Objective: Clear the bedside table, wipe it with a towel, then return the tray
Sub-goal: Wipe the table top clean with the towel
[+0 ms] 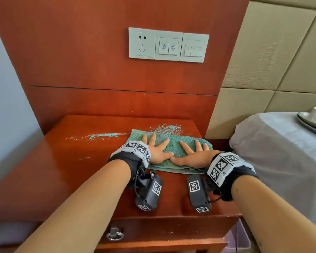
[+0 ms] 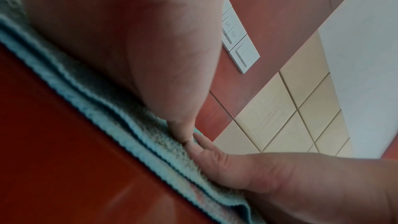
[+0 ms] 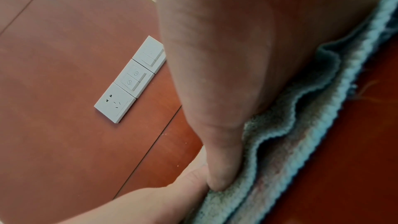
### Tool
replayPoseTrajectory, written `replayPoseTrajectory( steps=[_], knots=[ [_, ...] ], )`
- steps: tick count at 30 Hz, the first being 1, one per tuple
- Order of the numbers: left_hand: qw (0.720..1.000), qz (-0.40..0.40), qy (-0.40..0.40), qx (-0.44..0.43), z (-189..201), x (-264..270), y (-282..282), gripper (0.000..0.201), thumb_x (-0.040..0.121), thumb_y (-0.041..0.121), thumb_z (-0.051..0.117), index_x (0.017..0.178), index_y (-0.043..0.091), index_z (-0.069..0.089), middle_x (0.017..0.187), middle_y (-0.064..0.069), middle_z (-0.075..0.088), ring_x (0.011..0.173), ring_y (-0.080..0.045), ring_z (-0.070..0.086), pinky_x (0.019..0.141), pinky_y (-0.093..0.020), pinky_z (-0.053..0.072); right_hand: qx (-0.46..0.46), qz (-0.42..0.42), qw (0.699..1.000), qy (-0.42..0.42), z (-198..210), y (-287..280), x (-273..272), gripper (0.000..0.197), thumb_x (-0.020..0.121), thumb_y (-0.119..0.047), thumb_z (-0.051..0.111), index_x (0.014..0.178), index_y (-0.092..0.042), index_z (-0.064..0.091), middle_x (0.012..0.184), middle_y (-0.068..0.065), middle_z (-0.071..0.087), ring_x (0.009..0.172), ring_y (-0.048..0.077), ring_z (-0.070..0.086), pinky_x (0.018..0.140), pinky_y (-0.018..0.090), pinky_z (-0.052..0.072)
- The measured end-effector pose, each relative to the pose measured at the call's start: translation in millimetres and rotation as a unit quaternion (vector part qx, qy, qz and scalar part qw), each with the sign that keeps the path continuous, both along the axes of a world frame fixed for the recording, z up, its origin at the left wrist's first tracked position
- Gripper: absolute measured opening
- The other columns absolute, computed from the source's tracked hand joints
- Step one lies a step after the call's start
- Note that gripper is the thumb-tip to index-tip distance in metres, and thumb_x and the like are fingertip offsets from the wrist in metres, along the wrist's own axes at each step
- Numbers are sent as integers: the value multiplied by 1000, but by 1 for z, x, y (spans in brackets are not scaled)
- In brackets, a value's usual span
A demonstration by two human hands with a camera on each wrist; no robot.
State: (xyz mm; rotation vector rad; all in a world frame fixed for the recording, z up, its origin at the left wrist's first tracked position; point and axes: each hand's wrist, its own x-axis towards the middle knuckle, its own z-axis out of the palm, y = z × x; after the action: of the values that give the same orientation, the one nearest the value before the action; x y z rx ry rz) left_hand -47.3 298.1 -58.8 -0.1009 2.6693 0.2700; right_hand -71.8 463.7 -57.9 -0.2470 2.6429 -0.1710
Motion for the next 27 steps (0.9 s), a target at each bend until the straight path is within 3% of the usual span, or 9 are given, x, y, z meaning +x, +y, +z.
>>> replayPoseTrajectory(
  steps=[5, 10, 17, 27],
  knots=[
    [1000, 9, 0, -8, -2, -30, -6, 68, 90, 71, 21, 147, 52, -10, 158, 3, -26, 145, -31, -27, 114, -59, -8, -74, -72, 993, -62, 4, -12, -23, 83, 76, -82, 41, 149, -47, 23, 164, 6, 0, 149, 32, -11, 117, 53, -5],
    [1000, 26, 13, -8, -5, -52, -14, 69, 89, 73, 21, 146, 53, -11, 158, 4, -28, 145, -28, -28, 115, -61, -10, -65, -44, 997, -24, 2, -18, -59, 87, 75, -79, 48, 147, -56, 6, 163, -2, -11, 148, 26, -19, 118, 57, -5],
    [999, 41, 26, 7, -4, -65, -35, 73, 90, 71, 23, 150, 45, -9, 159, 2, -26, 145, -25, -28, 116, -57, -11, -4, -30, 999, 20, 1, -47, -89, 98, 76, -70, 56, 149, -52, -7, 162, -5, -18, 149, 22, -19, 117, 57, -5],
    [988, 147, 26, -35, -6, -21, -177, 74, 88, 73, 21, 150, 45, -10, 159, 4, -24, 147, -24, -24, 117, -56, -6, -51, 63, 997, 8, 1, -198, -57, 86, 82, -62, 51, 149, -53, -2, 161, -5, -20, 147, 21, -23, 115, 56, -15]
  ],
)
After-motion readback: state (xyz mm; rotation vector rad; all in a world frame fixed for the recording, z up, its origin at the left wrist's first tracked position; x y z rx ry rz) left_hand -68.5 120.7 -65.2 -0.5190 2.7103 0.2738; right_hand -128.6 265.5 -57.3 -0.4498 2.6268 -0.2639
